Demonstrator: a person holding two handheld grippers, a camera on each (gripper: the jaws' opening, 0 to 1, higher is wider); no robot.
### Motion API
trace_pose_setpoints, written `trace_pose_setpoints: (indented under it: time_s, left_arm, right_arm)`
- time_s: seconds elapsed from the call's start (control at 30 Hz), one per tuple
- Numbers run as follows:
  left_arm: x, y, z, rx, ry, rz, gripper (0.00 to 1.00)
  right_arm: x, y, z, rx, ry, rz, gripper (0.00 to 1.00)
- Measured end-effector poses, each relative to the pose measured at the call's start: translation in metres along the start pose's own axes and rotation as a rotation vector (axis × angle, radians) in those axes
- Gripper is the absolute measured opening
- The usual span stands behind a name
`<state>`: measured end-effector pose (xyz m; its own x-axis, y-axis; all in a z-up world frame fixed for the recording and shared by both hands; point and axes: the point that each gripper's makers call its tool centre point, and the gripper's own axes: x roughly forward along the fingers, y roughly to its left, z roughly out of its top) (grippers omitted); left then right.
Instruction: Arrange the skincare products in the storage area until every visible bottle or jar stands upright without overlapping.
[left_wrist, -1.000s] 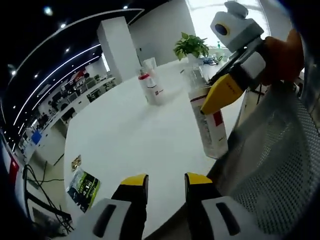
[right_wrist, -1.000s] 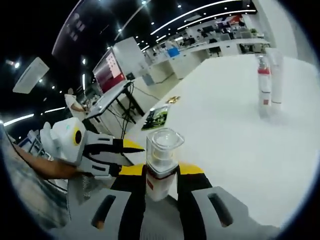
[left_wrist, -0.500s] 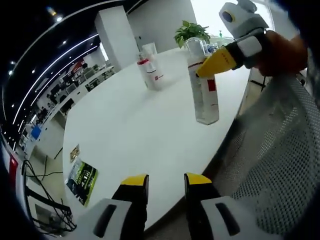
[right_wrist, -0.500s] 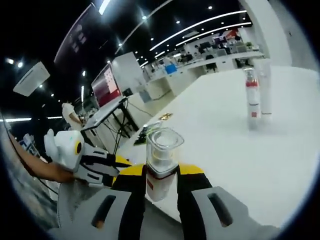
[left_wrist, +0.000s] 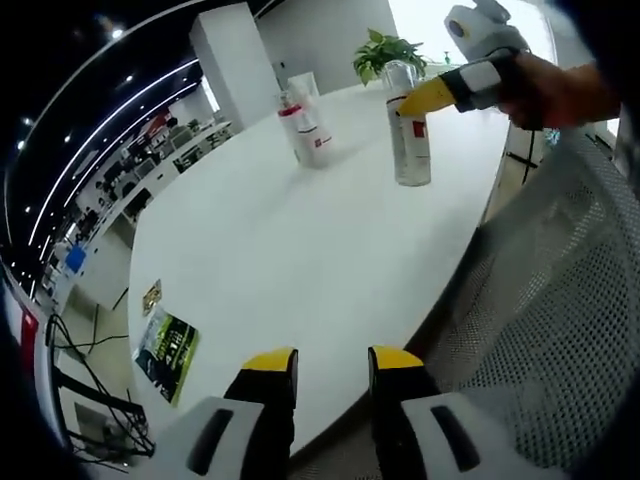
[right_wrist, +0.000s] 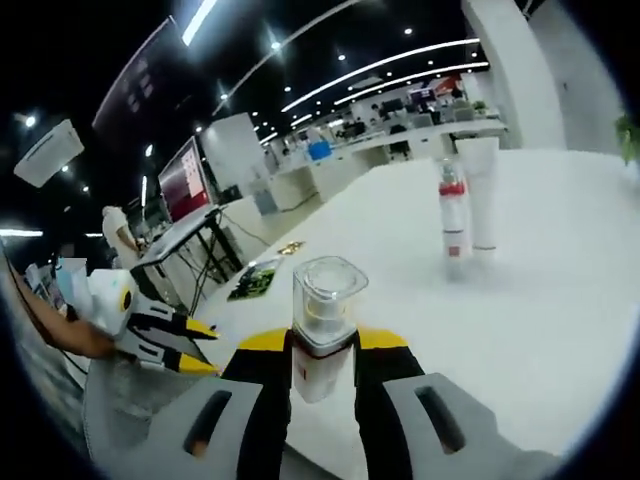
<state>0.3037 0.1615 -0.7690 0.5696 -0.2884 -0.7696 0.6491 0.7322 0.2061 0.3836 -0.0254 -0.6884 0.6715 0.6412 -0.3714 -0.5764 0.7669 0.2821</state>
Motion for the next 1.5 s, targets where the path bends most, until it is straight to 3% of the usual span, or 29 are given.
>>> trace_pose_setpoints:
  time_s: [0.23, 0.53, 0.67, 0.87, 1.03, 1.1, 1.23, 1.27, 1.33, 1.5]
  left_arm:
    - [0.002, -0.002, -0.006, 0.033, 0.036, -0.006, 0.28]
    - [0.002, -0.002, -0.012, 0.073, 0.067, -0.012, 0.27]
    - [0.001, 0.000, -0.022, 0.106, 0.127, -0.008, 0.17]
    - [0.001, 0.000, -0.017, 0.094, 0.093, -0.009, 0.18]
    - [0.006, -0.004, -0.011, 0.118, 0.105, -0.020, 0.21]
    - [0.005, -0.005, -0.004, 0.142, 0.057, -0.015, 0.24]
    - [0.004, 0.004, -0.014, 0.093, 0.095, -0.003, 0.25]
    - [0.004, 0.006, -0.011, 0.078, 0.080, 0.007, 0.26]
    - [0.003, 0.004, -0.006, 0.083, 0.055, 0.004, 0.29]
    - [0.005, 0.003, -0.012, 0.093, 0.084, -0.003, 0.32]
  right_arm:
    - [0.007, -0.014, 0.012, -0.066, -0.007, -0.021, 0.21]
    - [0.011, -0.021, 0.018, -0.087, -0.012, -0.039, 0.21]
    - [0.013, -0.025, 0.019, -0.098, -0.014, -0.048, 0.21]
    - [0.020, -0.030, 0.023, -0.112, -0.012, -0.058, 0.21]
    - [0.025, -0.039, 0.028, -0.144, -0.005, -0.062, 0.21]
    - [0.027, -0.047, 0.030, -0.145, 0.003, -0.073, 0.21]
    - [0.030, -0.056, 0.034, -0.157, 0.006, -0.090, 0.21]
    - [0.031, -0.059, 0.035, -0.162, 0.009, -0.092, 0.21]
    - [0.034, -0.065, 0.036, -0.168, 0.014, -0.099, 0.21]
    - [0.037, -0.076, 0.038, -0.174, 0.021, -0.114, 0.21]
